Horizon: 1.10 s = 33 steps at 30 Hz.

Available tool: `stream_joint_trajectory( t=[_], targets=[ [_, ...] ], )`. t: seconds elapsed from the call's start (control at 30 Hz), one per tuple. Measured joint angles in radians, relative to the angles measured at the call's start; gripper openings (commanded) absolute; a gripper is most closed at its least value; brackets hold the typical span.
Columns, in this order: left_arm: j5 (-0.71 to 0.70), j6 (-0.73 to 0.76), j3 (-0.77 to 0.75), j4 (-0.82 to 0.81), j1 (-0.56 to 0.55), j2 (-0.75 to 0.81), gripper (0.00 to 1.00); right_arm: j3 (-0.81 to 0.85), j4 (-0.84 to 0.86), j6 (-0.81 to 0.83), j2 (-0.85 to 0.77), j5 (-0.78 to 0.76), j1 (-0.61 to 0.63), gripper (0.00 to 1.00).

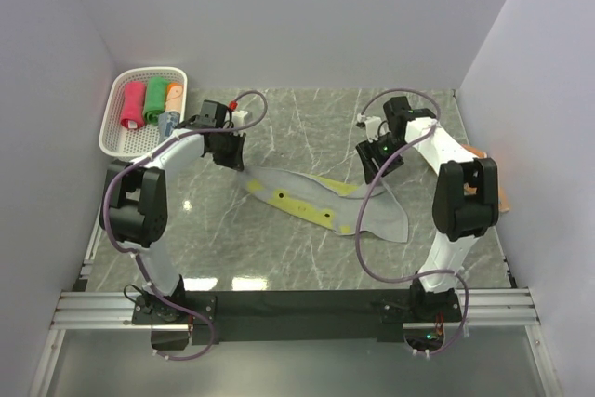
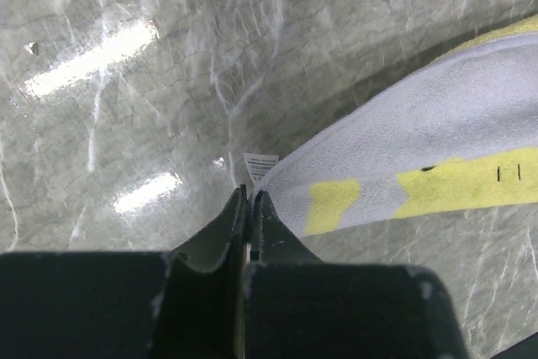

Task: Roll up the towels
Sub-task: Flatten the towel

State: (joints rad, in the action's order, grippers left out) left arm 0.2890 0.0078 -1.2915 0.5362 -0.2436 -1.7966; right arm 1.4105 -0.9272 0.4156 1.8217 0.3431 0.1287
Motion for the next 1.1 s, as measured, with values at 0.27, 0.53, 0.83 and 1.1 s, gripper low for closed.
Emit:
stream_joint_trajectory(
  t=[0.27, 0.53, 0.83, 1.1],
  targets=[
    [0.000, 0.007, -0.047, 0.003, 0.000, -0.022, 0.00, 0.075, 0.016, -0.014, 0.117, -0.020, -0.001, 0.08],
    [0.007, 0.004, -0.130, 0.024, 0.018, -0.032, 0.00, 0.059, -0.002, -0.010, 0.036, 0.075, -0.085, 0.00],
    [0.029, 0.057, -0.075, 0.054, 0.071, 0.221, 0.00, 0.037, 0.006, 0.009, -0.357, 0.161, -0.229, 0.00],
    [0.058, 0.135, 0.110, 0.129, 0.077, 0.649, 0.00, -0.252, 0.005, 0.024, -0.754, 0.164, -0.225, 0.00]
  ],
)
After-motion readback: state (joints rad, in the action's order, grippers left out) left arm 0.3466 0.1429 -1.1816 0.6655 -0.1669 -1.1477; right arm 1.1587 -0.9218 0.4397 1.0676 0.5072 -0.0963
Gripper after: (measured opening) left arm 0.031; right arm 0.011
